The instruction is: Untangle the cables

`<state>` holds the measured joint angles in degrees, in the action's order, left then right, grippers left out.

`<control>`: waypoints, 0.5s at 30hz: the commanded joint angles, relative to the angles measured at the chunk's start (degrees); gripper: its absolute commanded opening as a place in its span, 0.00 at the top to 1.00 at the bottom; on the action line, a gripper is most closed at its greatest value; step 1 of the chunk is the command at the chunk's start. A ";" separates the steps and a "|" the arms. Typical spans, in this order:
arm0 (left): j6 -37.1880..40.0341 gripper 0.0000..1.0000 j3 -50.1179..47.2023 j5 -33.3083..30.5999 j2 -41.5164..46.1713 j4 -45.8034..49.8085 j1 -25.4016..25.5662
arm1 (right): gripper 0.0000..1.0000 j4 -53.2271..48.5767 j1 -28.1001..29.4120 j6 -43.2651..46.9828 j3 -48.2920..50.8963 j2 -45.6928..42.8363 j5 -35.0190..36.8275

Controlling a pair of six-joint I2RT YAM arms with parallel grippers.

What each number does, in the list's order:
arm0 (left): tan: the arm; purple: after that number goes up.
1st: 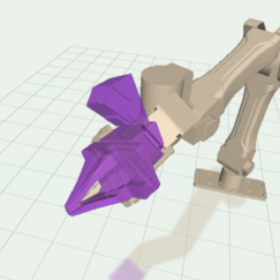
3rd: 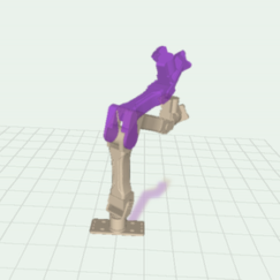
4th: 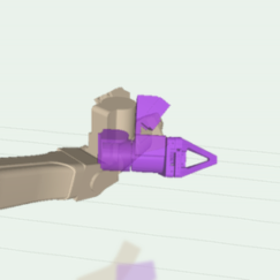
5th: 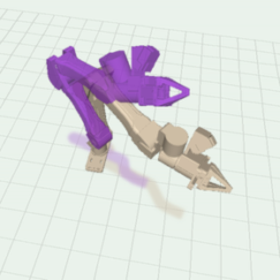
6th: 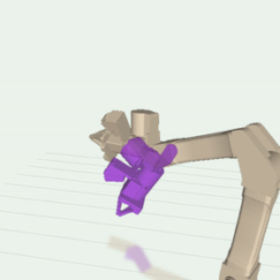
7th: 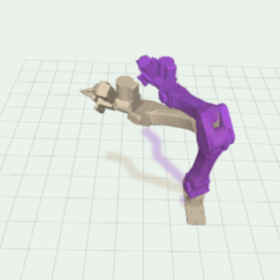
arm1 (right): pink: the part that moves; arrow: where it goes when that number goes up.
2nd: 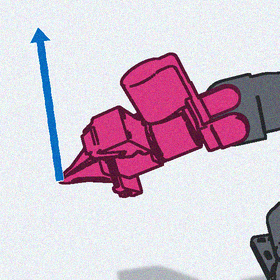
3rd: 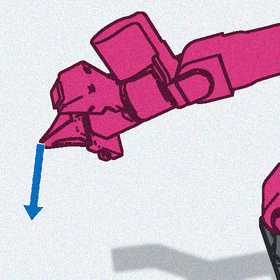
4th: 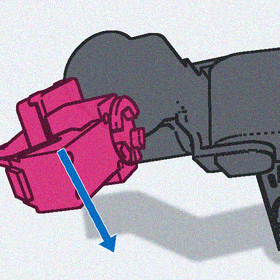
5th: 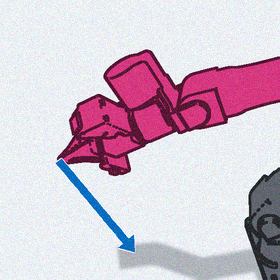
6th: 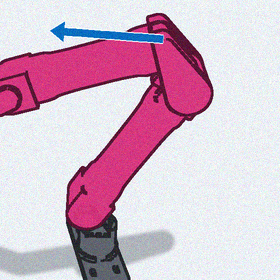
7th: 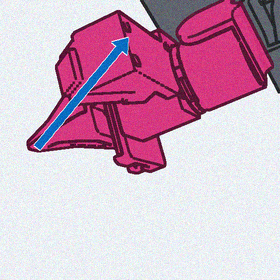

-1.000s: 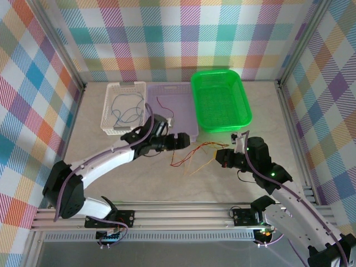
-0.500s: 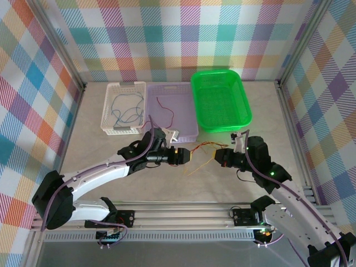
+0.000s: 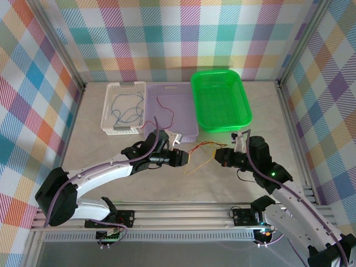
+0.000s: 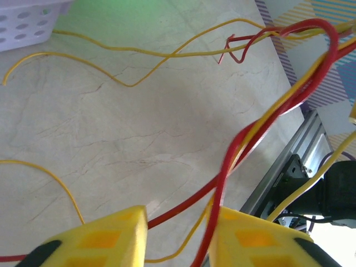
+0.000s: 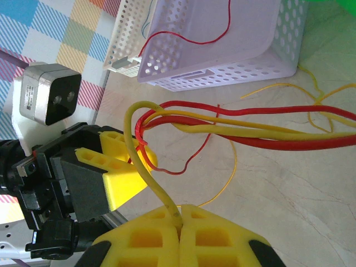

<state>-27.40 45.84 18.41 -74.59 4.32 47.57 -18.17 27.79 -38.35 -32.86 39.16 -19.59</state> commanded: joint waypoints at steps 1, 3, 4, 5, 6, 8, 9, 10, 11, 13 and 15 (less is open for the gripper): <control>0.37 0.70 0.25 -0.04 2.91 -1.30 0.72 | 1.00 0.81 -0.15 0.12 -1.68 -0.66 -0.56; 0.30 0.73 0.04 0.19 3.84 -1.44 0.73 | 1.00 0.86 -0.19 0.14 -1.46 -0.57 -0.49; 0.31 0.73 -0.04 0.26 4.16 -1.57 0.71 | 1.00 0.99 -0.19 0.12 -1.38 -0.48 -0.49; 0.31 0.73 -0.26 0.34 4.53 -1.92 0.70 | 1.00 0.99 -0.19 0.11 -1.37 -0.45 -0.47; 0.32 0.72 -0.49 0.64 4.93 -2.20 0.75 | 1.00 1.12 -0.12 0.12 -1.32 -0.48 -0.58; 0.10 0.72 -0.78 0.88 5.41 -2.55 0.71 | 1.00 1.14 -0.19 0.12 -1.26 -0.45 -0.61; 0.06 0.71 -0.76 0.94 5.53 -2.50 0.69 | 1.00 1.13 -0.19 0.18 -1.32 -0.47 -0.55; 0.07 0.71 -0.76 1.16 5.61 -2.59 0.77 | 1.00 1.13 -0.18 0.20 -1.29 -0.48 -0.59; 0.13 0.71 -0.84 1.40 5.51 -2.67 0.70 | 1.00 1.13 -0.19 0.20 -1.31 -0.53 -0.56; 0.09 0.72 -0.94 1.92 5.29 -3.06 0.76 | 1.00 1.05 -0.19 0.25 -1.27 -0.64 -0.57; 0.18 0.71 -0.86 2.67 4.74 -3.18 0.78 | 1.00 1.10 -0.18 0.12 -1.24 -0.83 -0.61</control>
<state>-27.40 45.67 19.14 -70.04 2.81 47.62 -18.17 27.79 -38.35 -32.86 39.16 -19.59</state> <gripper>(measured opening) 0.288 0.056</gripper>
